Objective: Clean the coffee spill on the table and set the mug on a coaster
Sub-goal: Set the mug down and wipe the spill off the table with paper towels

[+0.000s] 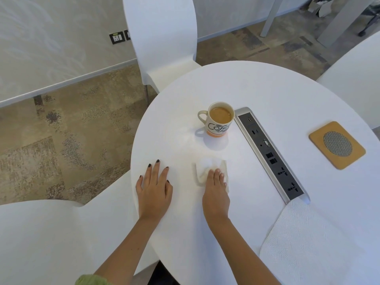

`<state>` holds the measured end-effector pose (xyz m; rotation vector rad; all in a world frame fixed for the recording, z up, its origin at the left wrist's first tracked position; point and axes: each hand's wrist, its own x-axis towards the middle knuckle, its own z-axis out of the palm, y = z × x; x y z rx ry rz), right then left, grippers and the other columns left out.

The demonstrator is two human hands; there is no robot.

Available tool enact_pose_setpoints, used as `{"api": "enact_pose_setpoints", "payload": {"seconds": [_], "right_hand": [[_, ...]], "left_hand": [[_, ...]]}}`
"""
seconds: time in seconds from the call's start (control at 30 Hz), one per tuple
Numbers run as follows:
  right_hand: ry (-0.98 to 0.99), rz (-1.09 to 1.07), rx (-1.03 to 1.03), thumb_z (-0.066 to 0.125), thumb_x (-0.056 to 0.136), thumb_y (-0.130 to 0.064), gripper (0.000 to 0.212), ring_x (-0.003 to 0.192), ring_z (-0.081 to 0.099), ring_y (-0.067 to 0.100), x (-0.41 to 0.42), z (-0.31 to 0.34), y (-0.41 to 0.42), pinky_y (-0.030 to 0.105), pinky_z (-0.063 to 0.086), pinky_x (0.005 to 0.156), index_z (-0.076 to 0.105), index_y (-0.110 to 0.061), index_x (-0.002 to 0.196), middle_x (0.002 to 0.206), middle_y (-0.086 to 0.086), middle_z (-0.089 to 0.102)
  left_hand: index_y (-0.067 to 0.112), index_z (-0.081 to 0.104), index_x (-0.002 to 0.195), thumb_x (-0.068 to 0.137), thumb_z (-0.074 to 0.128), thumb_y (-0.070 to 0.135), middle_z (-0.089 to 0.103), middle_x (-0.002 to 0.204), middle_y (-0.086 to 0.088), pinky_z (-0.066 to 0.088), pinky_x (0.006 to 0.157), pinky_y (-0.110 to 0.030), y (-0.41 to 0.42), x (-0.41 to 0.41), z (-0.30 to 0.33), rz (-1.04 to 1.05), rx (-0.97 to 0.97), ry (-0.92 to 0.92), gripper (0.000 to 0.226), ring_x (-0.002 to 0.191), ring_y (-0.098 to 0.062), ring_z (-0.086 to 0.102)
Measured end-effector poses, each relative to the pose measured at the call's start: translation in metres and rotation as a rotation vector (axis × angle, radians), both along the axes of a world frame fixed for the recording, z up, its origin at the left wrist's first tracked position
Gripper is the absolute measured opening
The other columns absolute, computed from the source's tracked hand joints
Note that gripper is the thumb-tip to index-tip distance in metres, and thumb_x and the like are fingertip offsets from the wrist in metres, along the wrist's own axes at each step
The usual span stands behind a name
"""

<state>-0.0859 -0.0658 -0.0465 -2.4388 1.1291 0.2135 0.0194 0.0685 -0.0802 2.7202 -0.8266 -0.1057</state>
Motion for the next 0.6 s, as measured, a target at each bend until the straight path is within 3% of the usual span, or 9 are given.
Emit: {"api": "enact_pose_setpoints", "payload": {"seconds": [0.27,0.4,0.47,0.5,0.53,0.6], "right_hand": [[0.063,0.148,-0.053,0.038,0.093,0.007,0.062,0.146,0.008,0.029,-0.003,0.003,-0.009,0.037,0.042,0.104,0.016,-0.009,0.148,0.158,0.014,0.009],[-0.078,0.165,-0.033,0.038,0.089,0.01,0.053,0.142,0.025,0.028,-0.013,-0.001,-0.018,0.04,0.046,0.094,0.041,-0.007,0.139,0.153,0.012,0.031],[-0.215,0.145,-0.059,0.044,0.08,0.013,0.043,0.117,0.056,0.026,-0.02,-0.002,-0.024,0.03,0.05,0.075,0.064,-0.008,0.111,0.126,0.008,0.061],[-0.288,0.09,-0.061,0.045,0.075,0.014,0.033,0.088,0.063,0.025,-0.024,-0.001,-0.029,0.024,0.043,0.062,0.066,-0.007,0.09,0.097,0.004,0.068],[-0.356,-0.004,-0.029,0.044,0.072,0.015,0.026,0.063,0.055,0.021,-0.027,0.002,-0.034,0.023,0.034,0.054,0.06,-0.005,0.074,0.072,0.0,0.061],[-0.441,-0.189,0.041,0.037,0.068,0.016,0.023,0.051,0.035,0.015,-0.03,0.011,-0.045,0.026,0.023,0.05,0.048,-0.004,0.064,0.054,-0.002,0.041]], "left_hand": [[0.024,0.051,0.131,0.089,0.037,0.024,0.037,0.153,-0.001,0.027,0.107,-0.049,-0.001,0.0,0.001,0.008,0.002,0.015,0.044,0.141,-0.025,0.033],[0.024,0.05,0.131,0.09,0.035,0.025,0.037,0.153,-0.001,0.026,0.108,-0.048,0.0,0.0,0.002,0.007,-0.005,0.013,0.044,0.141,-0.025,0.033],[0.024,0.05,0.131,0.09,0.035,0.025,0.037,0.153,-0.001,0.026,0.108,-0.048,0.0,0.0,0.002,0.008,-0.007,0.015,0.044,0.141,-0.025,0.032],[0.024,0.05,0.131,0.09,0.035,0.025,0.037,0.153,-0.001,0.026,0.108,-0.048,0.0,-0.001,0.002,0.007,-0.007,0.015,0.044,0.141,-0.025,0.032],[0.024,0.05,0.131,0.09,0.035,0.025,0.037,0.153,-0.001,0.026,0.108,-0.048,0.0,-0.001,0.002,0.007,-0.008,0.014,0.044,0.141,-0.025,0.032],[0.023,0.05,0.132,0.09,0.034,0.025,0.037,0.153,-0.001,0.026,0.108,-0.049,-0.001,-0.001,0.002,0.005,-0.011,0.013,0.044,0.141,-0.025,0.032]]}}
